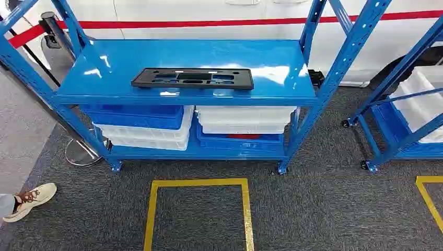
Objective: Take the parts from the cabinet and place them on the table.
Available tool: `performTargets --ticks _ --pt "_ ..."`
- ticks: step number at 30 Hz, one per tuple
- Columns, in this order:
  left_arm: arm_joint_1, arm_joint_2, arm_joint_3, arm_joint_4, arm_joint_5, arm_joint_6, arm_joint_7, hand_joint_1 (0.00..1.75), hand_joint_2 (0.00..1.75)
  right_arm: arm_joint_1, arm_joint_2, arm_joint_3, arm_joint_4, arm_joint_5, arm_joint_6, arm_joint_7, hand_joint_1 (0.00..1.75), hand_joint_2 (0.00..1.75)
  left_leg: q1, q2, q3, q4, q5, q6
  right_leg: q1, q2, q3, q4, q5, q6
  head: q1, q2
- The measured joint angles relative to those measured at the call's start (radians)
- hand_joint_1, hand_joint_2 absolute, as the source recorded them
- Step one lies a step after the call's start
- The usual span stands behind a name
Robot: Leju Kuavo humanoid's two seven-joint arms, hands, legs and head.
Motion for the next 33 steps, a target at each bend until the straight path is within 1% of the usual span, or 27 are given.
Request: performTargets --ticks 2,8,18,19,21,22,25,29,30,33 --pt "-0.004 0.0 0.025 0.002 -0.005 0.0 -0.003 0.0 1.75 -0.005 0.0 -0.021 0.0 0.017 0.0 0.0 0.0 1.75 0.0 0.0 0.0 0.0 0.0 0.0 0.0 0.0 0.0 0.0 0.0 0.0 0.0 0.0" --pt "-0.025 0.0 0.106 0.017 -0.058 0.008 -0.042 0.0 1.75 -0.03 0.0 -0.095 0.006 0.16 0.0 0.001 0.0 1.75 0.0 0.0 0.001 0.0 0.0 0.0 0.0 0.0 0.0 0.0 0.0 0.0 0.0 0.0" --pt "-0.063 -0.003 0.286 0.052 -0.155 0.01 -0.111 0.0 1.75 -0.065 0.003 -0.264 0.037 0.42 0.0 0.019 0.0 1.75 0.0 0.0 0.0 0.0 0.0 0.0 0.0 0.0 0.0 0.0 0.0 0.0 0.0 0.0" --pt "-0.067 -0.003 0.305 0.056 -0.164 0.01 -0.118 0.0 0.0 -0.069 0.005 -0.282 0.042 0.448 0.0 0.021 0.0 0.0 0.0 0.0 0.0 0.0 0.0 0.0 0.0 0.0 0.0 0.0 0.0 0.0 0.0 0.0" --pt "-0.074 -0.005 0.346 0.064 -0.184 0.012 -0.132 0.0 0.0 -0.078 0.007 -0.318 0.05 0.503 0.0 0.023 0.0 0.0 0.0 0.0 0.001 0.0 0.0 0.0 0.0 0.0 0.0 0.0 0.0 0.0 0.0 0.0" --pt "-0.077 -0.006 0.368 0.068 -0.192 0.012 -0.138 0.0 0.0 -0.082 0.009 -0.338 0.053 0.53 0.0 0.023 0.0 1.75 0.0 0.0 0.0 0.0 0.0 0.0 0.0 0.0 0.0 0.0 0.0 0.0 0.0 0.0" --pt "-0.088 -0.009 0.425 0.078 -0.215 0.015 -0.158 0.0 0.0 -0.097 0.012 -0.392 0.062 0.591 0.004 0.001 0.0 1.75 0.0 0.0 0.0 0.0 0.0 0.0 0.0 0.0 0.0 0.0 0.0 0.0 0.0 0.0" --pt "-0.105 -0.011 0.503 0.092 -0.246 0.017 -0.186 0.0 0.0 -0.129 0.025 -0.473 0.07 0.652 0.03 -0.078 0.0 1.75 -0.003 0.0 0.0 0.002 0.0 0.001 -0.002 0.0 0.001 -0.001 0.0 0.0 0.0 0.0" --pt "-0.109 -0.011 0.523 0.095 -0.255 0.018 -0.191 0.0 0.0 -0.138 0.03 -0.489 0.07 0.66 0.04 -0.102 0.0 0.0 -0.003 0.0 0.0 0.002 -0.001 0.001 -0.003 0.0 0.001 -0.001 0.001 0.001 0.0 0.0" --pt "-0.122 -0.011 0.58 0.103 -0.276 0.021 -0.208 0.0 0.0 -0.165 0.046 -0.496 0.045 0.655 0.072 -0.173 0.0 0.0 -0.004 0.0 0.0 0.006 -0.002 0.002 -0.006 0.0 0.002 -0.001 0.001 0.002 0.0 0.0"
